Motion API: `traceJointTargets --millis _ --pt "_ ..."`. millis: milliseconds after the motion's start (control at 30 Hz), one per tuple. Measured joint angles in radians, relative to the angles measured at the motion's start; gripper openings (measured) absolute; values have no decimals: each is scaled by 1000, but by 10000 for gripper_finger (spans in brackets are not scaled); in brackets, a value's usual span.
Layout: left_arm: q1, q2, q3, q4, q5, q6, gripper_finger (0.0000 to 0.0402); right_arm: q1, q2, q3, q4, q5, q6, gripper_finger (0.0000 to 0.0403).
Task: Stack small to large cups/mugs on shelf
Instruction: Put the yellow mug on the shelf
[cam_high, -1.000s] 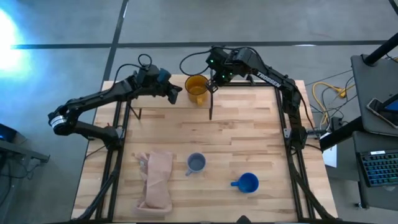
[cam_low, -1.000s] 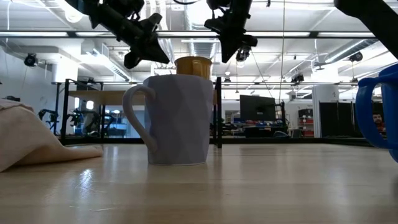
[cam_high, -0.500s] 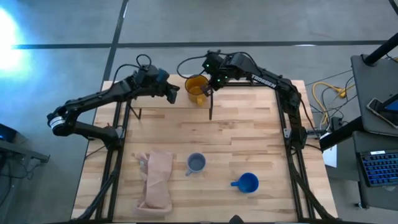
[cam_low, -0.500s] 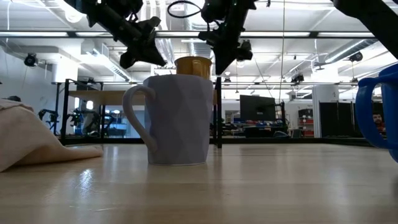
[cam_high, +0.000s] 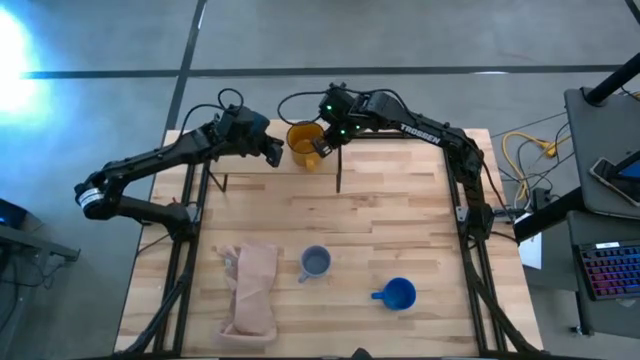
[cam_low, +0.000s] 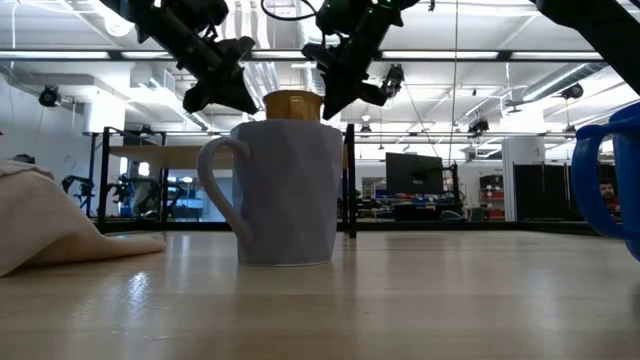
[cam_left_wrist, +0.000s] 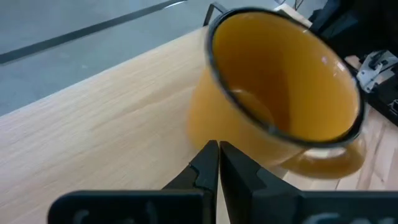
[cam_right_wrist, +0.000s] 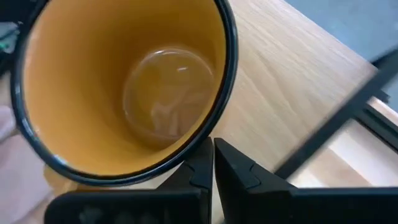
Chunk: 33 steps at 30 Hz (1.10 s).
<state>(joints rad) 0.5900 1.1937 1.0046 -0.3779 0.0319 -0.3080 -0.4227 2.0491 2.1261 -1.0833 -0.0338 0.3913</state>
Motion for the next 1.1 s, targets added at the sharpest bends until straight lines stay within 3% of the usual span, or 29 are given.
traceJointTargets --millis 500,767,1100 --pt "0 -42 1 -87 -65 4 0 24 0 -1 117 -159 -4 8" --pt "5 -123 1 -100 -69 3 0 21 0 7 76 -141 1 9" --pt "6 -183 2 -102 -28 12 0 -12 -7 11 -191 -14 -41 9"
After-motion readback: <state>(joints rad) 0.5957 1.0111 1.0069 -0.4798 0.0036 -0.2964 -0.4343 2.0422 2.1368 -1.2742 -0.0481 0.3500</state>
